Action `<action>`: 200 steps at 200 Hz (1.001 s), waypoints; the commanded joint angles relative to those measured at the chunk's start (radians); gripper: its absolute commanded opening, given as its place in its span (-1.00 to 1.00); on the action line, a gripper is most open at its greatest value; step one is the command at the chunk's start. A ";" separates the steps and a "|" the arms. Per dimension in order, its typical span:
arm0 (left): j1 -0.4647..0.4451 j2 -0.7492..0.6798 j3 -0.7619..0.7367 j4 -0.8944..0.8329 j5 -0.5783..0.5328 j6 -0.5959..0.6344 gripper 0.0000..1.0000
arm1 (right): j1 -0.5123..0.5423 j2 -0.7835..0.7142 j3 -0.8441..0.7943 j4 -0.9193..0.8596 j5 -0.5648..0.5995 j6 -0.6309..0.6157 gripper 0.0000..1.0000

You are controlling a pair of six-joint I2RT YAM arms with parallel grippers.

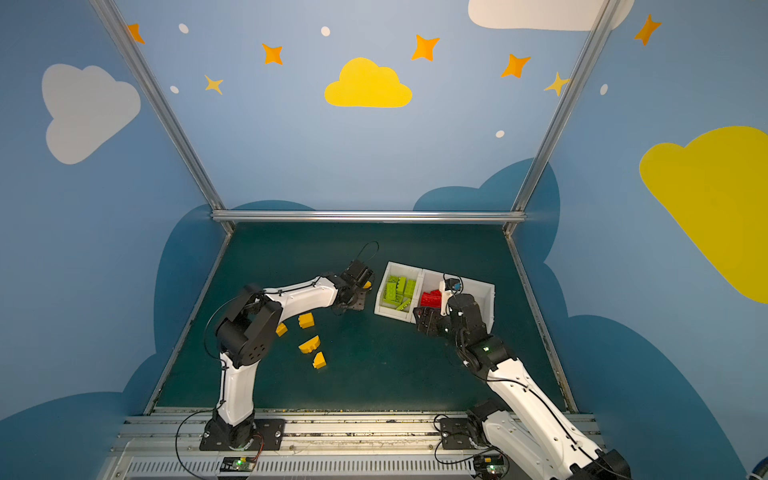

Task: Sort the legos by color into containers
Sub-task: 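Grasp a yellow 2x2 brick with the left gripper while the right gripper withdraws, then carry the yellow brick with the left gripper and drop it into the farthest compartment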

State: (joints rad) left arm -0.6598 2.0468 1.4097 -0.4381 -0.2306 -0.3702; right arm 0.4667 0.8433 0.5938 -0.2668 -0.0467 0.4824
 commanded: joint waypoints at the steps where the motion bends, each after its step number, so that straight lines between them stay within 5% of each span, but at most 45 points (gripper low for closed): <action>1: 0.006 -0.047 0.000 -0.029 -0.008 0.010 -0.19 | 0.001 -0.029 0.025 -0.027 -0.005 -0.002 0.59; 88: -0.083 -0.229 0.085 -0.053 0.149 0.021 -0.19 | 0.001 -0.159 0.155 -0.121 -0.016 -0.035 0.59; 200: -0.273 0.303 0.875 -0.148 0.409 -0.013 -0.19 | 0.000 -0.240 0.291 -0.130 -0.087 -0.012 0.59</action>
State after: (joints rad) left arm -0.9237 2.2585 2.1460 -0.5358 0.0875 -0.3698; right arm 0.4667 0.6140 0.8513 -0.4019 -0.0986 0.4694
